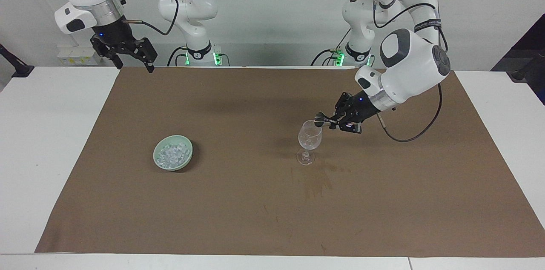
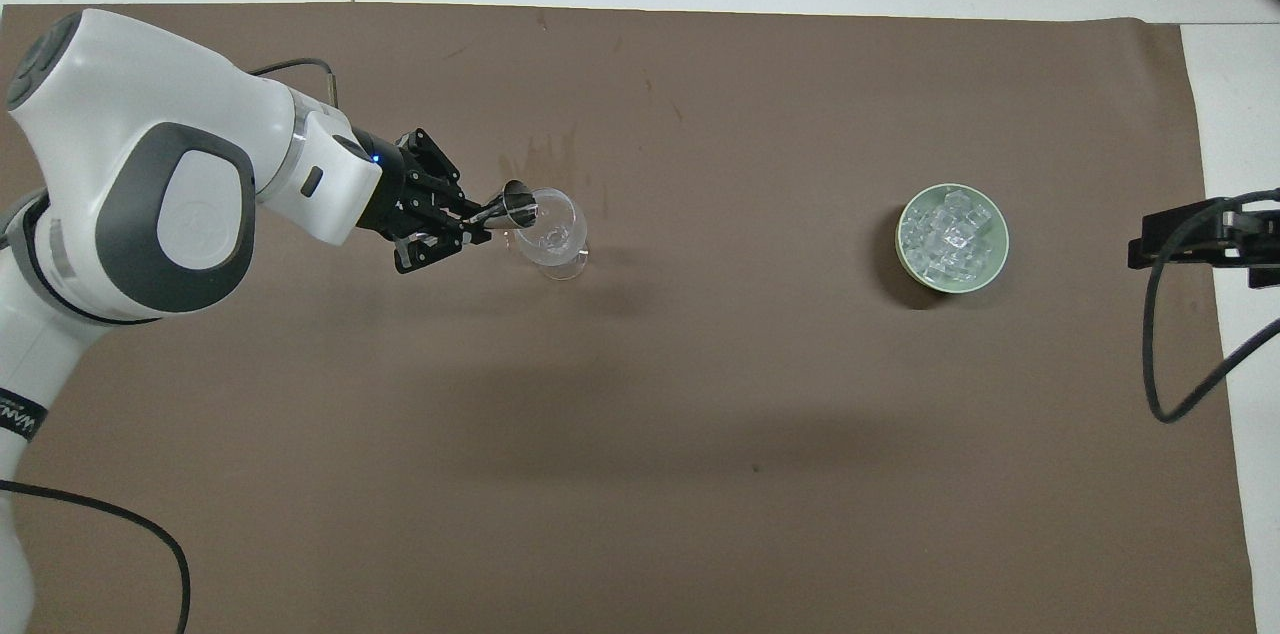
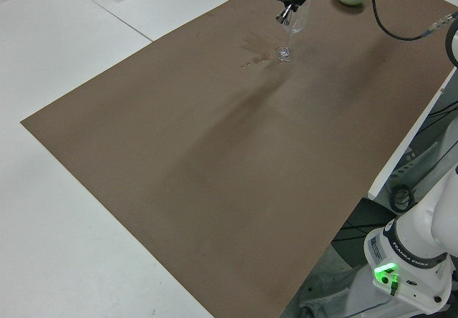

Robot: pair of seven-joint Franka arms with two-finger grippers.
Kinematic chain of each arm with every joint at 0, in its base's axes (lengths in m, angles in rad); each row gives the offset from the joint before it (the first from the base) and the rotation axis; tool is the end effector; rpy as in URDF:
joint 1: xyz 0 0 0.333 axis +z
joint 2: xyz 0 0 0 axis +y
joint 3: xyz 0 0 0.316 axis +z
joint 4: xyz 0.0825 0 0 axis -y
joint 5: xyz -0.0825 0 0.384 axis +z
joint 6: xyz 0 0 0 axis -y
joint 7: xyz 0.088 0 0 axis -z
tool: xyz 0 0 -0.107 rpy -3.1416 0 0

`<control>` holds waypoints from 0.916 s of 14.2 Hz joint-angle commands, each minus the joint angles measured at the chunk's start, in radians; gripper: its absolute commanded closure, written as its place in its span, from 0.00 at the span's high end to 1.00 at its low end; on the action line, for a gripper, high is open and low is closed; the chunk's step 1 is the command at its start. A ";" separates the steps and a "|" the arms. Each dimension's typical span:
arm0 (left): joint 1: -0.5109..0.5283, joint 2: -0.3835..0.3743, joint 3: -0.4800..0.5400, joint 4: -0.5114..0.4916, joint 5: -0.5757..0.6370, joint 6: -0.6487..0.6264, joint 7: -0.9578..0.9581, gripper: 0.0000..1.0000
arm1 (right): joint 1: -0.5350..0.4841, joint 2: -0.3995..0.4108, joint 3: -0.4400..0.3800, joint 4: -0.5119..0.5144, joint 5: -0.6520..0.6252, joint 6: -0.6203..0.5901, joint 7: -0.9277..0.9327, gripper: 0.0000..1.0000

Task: Pour wine and add ice with both arms
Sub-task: 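Tilt the jigger with the left gripper to pour into the glass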

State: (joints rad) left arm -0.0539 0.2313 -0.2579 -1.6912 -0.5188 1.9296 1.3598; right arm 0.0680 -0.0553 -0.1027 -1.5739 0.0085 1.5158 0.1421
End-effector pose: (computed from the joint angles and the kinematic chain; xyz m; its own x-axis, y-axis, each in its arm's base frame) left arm 0.5955 -0.2149 0.4755 0.1168 -0.8598 0.4971 -0.9880 -0.0496 0.1465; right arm 0.5315 -0.0192 0.6481 0.9845 -0.1752 -0.0051 -0.1753 -0.9844 -0.0136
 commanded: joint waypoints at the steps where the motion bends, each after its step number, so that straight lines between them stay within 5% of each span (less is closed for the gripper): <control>1: -0.026 -0.015 0.022 0.007 0.034 -0.001 -0.051 0.06 | -0.004 -0.014 -0.002 -0.017 0.005 0.020 -0.029 1.00; 13: -0.050 -0.010 0.020 0.036 0.135 -0.006 -0.111 0.06 | -0.004 -0.014 -0.002 -0.017 0.004 0.020 -0.027 1.00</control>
State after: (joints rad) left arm -0.0763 0.2313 -0.2576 -1.6683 -0.4285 1.9291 1.2959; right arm 0.0680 -0.0553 -0.1027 -1.5739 0.0085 1.5158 0.1421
